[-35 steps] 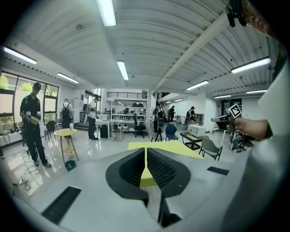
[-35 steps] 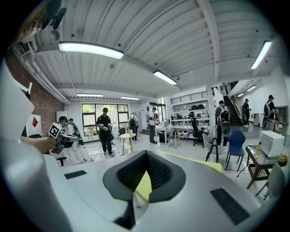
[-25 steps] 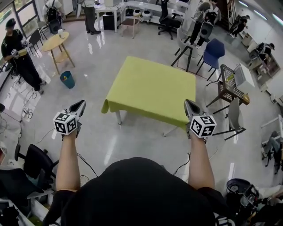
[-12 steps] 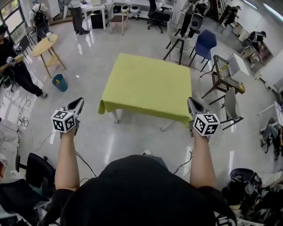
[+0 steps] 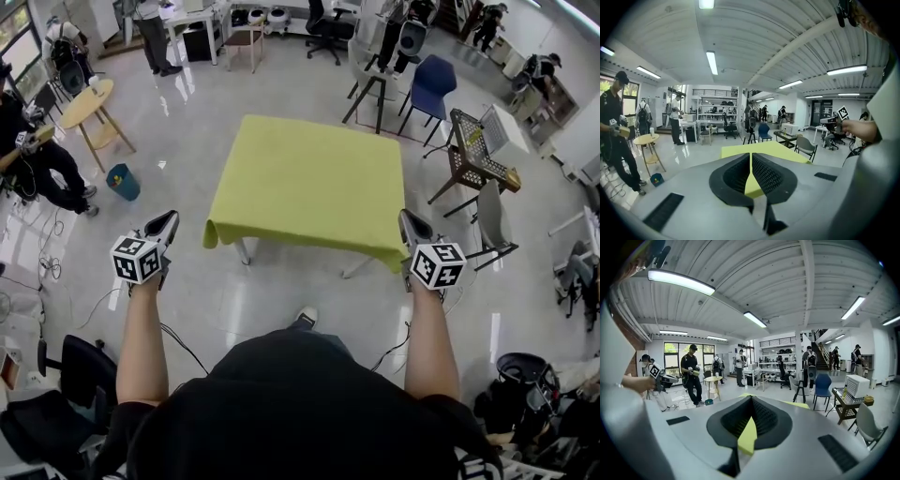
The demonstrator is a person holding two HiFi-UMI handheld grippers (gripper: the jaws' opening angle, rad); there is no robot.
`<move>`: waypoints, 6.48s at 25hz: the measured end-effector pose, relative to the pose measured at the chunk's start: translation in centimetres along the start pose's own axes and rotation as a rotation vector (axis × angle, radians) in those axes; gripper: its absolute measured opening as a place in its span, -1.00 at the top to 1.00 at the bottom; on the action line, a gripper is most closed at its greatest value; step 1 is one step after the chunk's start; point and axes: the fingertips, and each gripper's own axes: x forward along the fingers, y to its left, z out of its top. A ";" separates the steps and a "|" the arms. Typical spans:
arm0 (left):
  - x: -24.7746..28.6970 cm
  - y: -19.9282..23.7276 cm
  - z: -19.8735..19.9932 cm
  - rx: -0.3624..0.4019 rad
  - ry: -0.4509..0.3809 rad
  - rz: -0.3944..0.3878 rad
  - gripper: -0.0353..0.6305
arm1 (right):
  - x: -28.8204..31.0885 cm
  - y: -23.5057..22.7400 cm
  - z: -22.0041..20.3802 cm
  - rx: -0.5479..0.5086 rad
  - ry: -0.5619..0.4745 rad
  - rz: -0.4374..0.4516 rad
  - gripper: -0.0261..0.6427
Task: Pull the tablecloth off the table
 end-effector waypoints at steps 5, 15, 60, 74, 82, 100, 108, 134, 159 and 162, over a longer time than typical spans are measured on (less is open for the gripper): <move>3.5 0.7 1.7 0.007 0.004 0.002 0.79 | 2.3 -2.7 -0.1 0.017 0.009 -0.004 0.88; 10.7 1.8 4.0 0.017 0.028 -0.010 0.79 | 6.5 -8.1 -0.2 0.053 0.014 -0.013 0.88; 30.1 10.5 -8.4 -0.052 0.369 0.068 0.68 | 14.2 -27.8 -21.5 0.108 0.478 -0.157 0.65; 31.9 12.7 -21.5 0.055 0.651 0.013 0.39 | 11.7 -27.8 -37.6 0.113 0.873 -0.062 0.19; 30.3 15.0 -28.5 0.150 0.835 -0.027 0.26 | 11.7 -26.0 -41.7 0.137 0.963 -0.049 0.10; 35.2 16.2 -39.1 0.294 1.021 -0.060 0.14 | 14.5 -27.4 -47.2 -0.126 1.151 -0.058 -0.01; 36.7 14.8 -38.9 0.315 0.977 -0.051 0.74 | 16.0 -28.7 -48.6 -0.143 1.143 -0.067 0.52; 28.7 14.6 -33.5 0.342 0.939 0.126 0.82 | 8.6 -27.1 -48.6 -0.042 1.128 -0.046 0.86; 14.3 15.7 -36.1 0.408 0.936 0.060 0.82 | -3.6 -13.5 -48.3 -0.010 1.140 -0.135 0.86; 12.3 15.3 -36.6 0.428 0.939 0.040 0.82 | -5.4 -12.1 -48.4 -0.008 1.138 -0.143 0.86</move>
